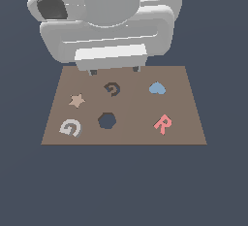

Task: Insert a designated object into the corresponding slot on a board.

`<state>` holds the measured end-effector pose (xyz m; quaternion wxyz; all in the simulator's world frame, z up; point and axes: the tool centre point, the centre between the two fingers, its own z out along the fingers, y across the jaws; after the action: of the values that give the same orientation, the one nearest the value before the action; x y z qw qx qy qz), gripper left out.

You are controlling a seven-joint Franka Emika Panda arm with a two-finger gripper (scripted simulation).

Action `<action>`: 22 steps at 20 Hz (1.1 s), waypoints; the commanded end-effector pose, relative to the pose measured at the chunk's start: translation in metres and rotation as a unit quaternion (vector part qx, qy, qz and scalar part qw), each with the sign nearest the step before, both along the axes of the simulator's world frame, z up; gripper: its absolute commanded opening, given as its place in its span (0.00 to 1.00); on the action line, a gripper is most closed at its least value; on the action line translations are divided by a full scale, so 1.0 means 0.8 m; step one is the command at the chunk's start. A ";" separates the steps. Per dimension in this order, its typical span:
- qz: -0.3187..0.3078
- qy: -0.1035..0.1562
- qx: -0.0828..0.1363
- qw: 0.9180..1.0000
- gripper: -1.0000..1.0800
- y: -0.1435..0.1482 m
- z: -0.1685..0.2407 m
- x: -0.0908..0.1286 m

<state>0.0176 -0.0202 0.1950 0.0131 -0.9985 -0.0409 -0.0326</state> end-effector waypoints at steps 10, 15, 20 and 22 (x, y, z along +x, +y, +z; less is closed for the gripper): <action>0.134 0.004 -0.006 0.991 0.96 -0.046 -0.041 0.002; 0.211 0.007 -0.010 0.977 0.96 -0.073 -0.065 0.010; 0.292 0.009 -0.014 0.956 0.96 -0.100 -0.091 0.022; 0.325 0.010 -0.016 0.946 0.96 -0.110 -0.101 0.029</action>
<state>0.0369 -0.1022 0.1206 0.0080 -0.9409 -0.3381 -0.0171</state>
